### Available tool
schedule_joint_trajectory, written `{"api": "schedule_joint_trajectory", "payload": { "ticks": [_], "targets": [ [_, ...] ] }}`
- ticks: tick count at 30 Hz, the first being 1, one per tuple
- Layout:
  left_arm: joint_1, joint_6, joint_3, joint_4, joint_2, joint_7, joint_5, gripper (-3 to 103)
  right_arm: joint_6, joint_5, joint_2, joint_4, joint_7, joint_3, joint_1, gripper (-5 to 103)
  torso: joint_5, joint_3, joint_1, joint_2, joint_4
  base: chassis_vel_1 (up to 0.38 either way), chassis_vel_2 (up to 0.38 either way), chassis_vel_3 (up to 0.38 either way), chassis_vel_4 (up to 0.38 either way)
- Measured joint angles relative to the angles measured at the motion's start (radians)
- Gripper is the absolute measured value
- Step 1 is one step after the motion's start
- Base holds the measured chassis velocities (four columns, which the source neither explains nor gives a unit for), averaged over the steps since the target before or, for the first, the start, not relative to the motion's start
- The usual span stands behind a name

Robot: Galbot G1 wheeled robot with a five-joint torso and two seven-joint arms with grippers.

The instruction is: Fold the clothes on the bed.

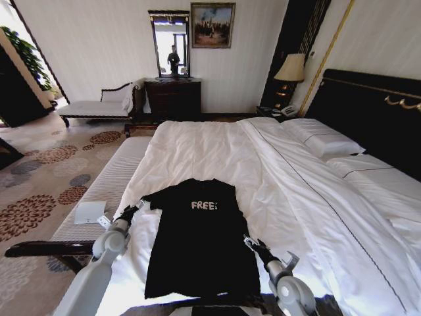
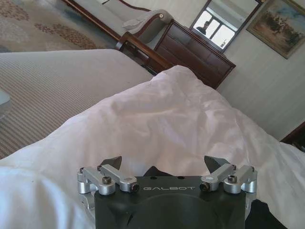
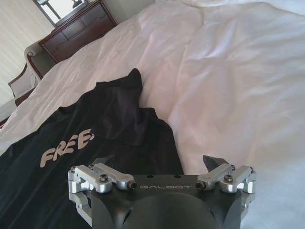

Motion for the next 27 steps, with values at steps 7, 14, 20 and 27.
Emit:
{"api": "schedule_joint_trajectory", "payload": {
  "ticks": [7,14,20,27],
  "targets": [
    [-0.100,0.019,0.032,0.153,-0.022,0.057,0.006,99,-0.005,0.004,-0.004,0.045,0.001,0.041,-0.038,100,-0.0001,0.000,0.000,0.000,-0.0003,0.000,0.000,0.000,0.000],
    [-0.152,0.000,0.056,0.270,-0.041,0.109,0.063,94,-0.006,0.002,0.002,0.079,-0.009,0.048,-0.058,100,0.0000,0.000,0.000,0.000,0.0001,0.000,0.000,0.000,0.000],
    [-0.194,-0.015,0.085,0.343,-0.062,0.131,0.105,92,-0.007,-0.003,0.009,0.087,-0.008,0.048,-0.065,100,-0.0001,0.000,0.000,0.000,-0.0001,0.000,0.000,0.000,0.000],
    [-0.216,-0.023,0.102,0.360,-0.074,0.138,0.122,88,-0.008,-0.004,0.014,0.098,-0.007,0.054,-0.075,100,-0.0001,0.000,0.000,0.000,-0.0001,0.000,0.000,0.000,0.000]
  ]
}}
